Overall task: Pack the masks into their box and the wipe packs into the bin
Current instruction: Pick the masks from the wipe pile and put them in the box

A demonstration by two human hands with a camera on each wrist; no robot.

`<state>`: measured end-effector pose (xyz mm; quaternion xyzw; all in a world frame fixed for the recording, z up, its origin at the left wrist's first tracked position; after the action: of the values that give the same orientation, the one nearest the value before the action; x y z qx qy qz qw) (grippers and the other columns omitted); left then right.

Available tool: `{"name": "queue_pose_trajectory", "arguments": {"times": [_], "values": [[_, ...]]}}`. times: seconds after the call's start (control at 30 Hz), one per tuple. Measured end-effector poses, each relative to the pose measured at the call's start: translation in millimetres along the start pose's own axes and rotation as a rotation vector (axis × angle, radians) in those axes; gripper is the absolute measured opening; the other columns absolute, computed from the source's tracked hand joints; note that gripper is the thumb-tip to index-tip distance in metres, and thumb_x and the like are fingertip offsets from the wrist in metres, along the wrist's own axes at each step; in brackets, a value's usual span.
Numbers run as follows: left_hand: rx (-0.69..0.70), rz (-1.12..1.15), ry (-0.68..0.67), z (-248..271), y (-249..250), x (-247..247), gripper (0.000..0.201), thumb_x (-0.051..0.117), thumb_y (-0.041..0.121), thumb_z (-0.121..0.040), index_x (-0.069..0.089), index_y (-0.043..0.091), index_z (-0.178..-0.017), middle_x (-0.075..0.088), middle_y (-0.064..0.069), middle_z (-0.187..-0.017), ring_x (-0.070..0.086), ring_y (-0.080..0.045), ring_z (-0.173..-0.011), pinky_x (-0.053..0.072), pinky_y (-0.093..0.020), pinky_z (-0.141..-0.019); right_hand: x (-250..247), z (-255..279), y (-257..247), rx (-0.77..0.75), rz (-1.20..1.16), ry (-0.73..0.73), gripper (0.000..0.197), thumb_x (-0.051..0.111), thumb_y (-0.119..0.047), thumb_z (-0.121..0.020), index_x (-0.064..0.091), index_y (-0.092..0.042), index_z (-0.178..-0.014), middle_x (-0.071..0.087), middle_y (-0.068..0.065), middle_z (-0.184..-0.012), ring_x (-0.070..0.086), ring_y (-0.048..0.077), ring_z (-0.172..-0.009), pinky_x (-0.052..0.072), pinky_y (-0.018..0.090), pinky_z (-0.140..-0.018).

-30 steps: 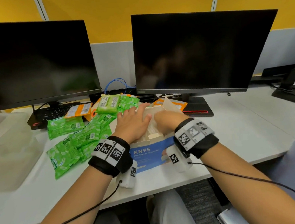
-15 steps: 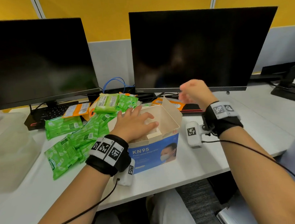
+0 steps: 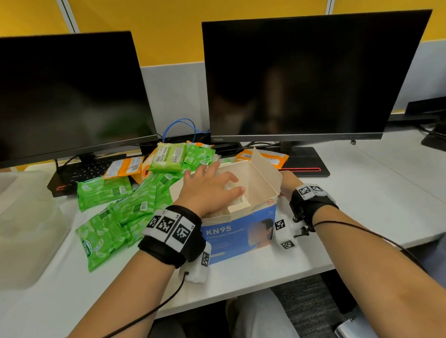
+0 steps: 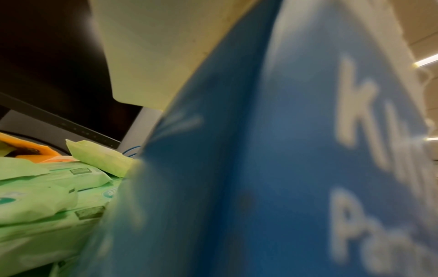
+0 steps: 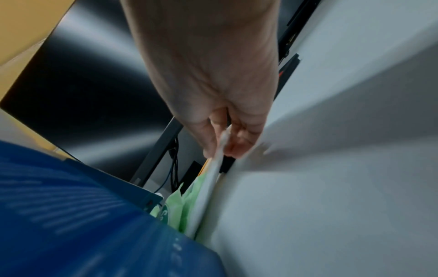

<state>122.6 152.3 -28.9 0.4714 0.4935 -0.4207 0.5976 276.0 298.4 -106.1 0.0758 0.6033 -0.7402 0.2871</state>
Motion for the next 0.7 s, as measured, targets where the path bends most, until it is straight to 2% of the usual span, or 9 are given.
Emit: {"name": "queue_pose_trajectory", "arguments": {"times": [0.07, 0.13, 0.23, 0.37, 0.47, 0.53, 0.6, 0.67, 0.7], "values": [[-0.002, 0.003, -0.004, 0.2, -0.4, 0.2, 0.048, 0.033, 0.068, -0.088, 0.041, 0.051, -0.131, 0.008, 0.006, -0.16, 0.005, -0.025, -0.147, -0.002, -0.055, -0.115, -6.6, 2.9, -2.1, -0.032, -0.006, 0.049, 0.018, 0.053, -0.008, -0.093, 0.063, -0.009, -0.078, 0.059, 0.007, -0.078, 0.053, 0.018, -0.073, 0.04, 0.021, -0.055], [-0.002, 0.004, -0.01, 0.0, -0.5, 0.5, 0.048, 0.033, 0.068, -0.088, 0.04, 0.051, -0.133, 0.007, 0.006, -0.16, 0.004, -0.025, -0.147, -0.002, -0.055, -0.115, -14.8, 6.5, -15.2, -0.123, -0.011, 0.077, 0.013, 0.059, -0.012, -0.092, 0.067, -0.005, -0.097, 0.064, 0.01, -0.095, 0.058, 0.017, -0.082, 0.041, 0.02, -0.056], [-0.008, -0.006, -0.018, -1.1, -0.3, 1.2, 0.049, 0.032, 0.069, -0.087, 0.039, 0.051, -0.133, 0.007, 0.005, -0.16, 0.005, -0.026, -0.147, -0.001, -0.056, -0.115, -27.6, 17.3, -46.7, -0.309, 0.058, 0.078, 0.003, 0.063, -0.015, -0.09, 0.064, -0.016, -0.092, 0.064, 0.003, -0.092, 0.06, 0.012, -0.078, 0.045, 0.019, -0.059], [-0.004, -0.001, -0.012, -0.1, 0.8, 0.0, 0.048, 0.032, 0.068, -0.088, 0.041, 0.051, -0.132, 0.008, 0.005, -0.16, 0.005, -0.026, -0.147, -0.001, -0.056, -0.116, -56.1, 47.1, -91.2, -0.502, 0.164, 0.148, 0.019, 0.058, -0.006, -0.089, 0.068, -0.019, -0.098, 0.06, -0.003, -0.087, 0.059, 0.01, -0.073, 0.05, 0.02, -0.066], [0.002, 0.006, -0.001, 2.2, 1.0, -1.6, 0.047, 0.032, 0.066, -0.089, 0.041, 0.05, -0.132, 0.009, 0.005, -0.16, 0.006, -0.024, -0.147, -0.001, -0.054, -0.116, -79.6, 79.0, -126.3, -0.63, 0.25, 0.249, 0.025, 0.052, -0.006, -0.09, 0.069, -0.02, -0.101, 0.056, -0.002, -0.107, 0.054, 0.012, -0.087, 0.044, 0.018, -0.069], [0.003, 0.006, 0.001, 2.8, 1.1, -2.2, 0.048, 0.033, 0.066, -0.089, 0.041, 0.049, -0.133, 0.009, 0.004, -0.16, 0.006, -0.024, -0.147, 0.0, -0.054, -0.116, -101.3, 100.3, -144.0, -0.695, 0.222, 0.362, 0.026, 0.05, -0.009, -0.091, 0.067, -0.021, -0.106, 0.051, -0.001, -0.115, 0.049, 0.006, -0.085, 0.038, 0.013, -0.066], [0.003, 0.004, 0.0, 2.6, 1.4, -2.8, 0.049, 0.033, 0.067, -0.089, 0.04, 0.048, -0.134, 0.009, 0.004, -0.16, 0.006, -0.024, -0.147, 0.0, -0.054, -0.116, -114.0, 116.1, -154.4, -0.736, 0.142, 0.385, 0.026, 0.056, -0.014, -0.09, 0.06, -0.021, -0.115, 0.049, 0.001, -0.122, 0.052, 0.007, -0.092, 0.046, 0.015, -0.07], [0.002, 0.008, -0.003, 2.0, 1.1, -2.5, 0.051, 0.033, 0.067, -0.089, 0.038, 0.048, -0.135, 0.009, 0.004, -0.16, 0.006, -0.024, -0.147, 0.0, -0.054, -0.116, -114.1, 129.0, -162.4, -0.761, 0.143, 0.345, 0.042, 0.066, -0.018, -0.085, 0.05, -0.024, -0.123, 0.048, -0.002, -0.123, 0.058, 0.015, -0.103, 0.055, 0.023, -0.078], [0.004, 0.011, -0.002, 1.8, 1.0, -2.3, 0.052, 0.033, 0.068, -0.088, 0.037, 0.048, -0.136, 0.009, 0.004, -0.16, 0.006, -0.024, -0.147, 0.0, -0.054, -0.116, -113.0, 135.6, -166.3, -0.776, 0.164, 0.33, 0.051, 0.069, -0.016, -0.084, 0.046, -0.024, -0.128, 0.049, -0.005, -0.12, 0.059, 0.014, -0.101, 0.054, 0.021, -0.077]]}}
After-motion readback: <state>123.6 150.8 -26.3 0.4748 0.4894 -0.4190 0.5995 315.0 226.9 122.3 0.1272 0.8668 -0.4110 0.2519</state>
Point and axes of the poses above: each hand's wrist, its own z-axis away from the middle knuckle, its own x-axis out of the palm, y = z × x, the point moved 10 cm from there along -z, towards the middle knuckle
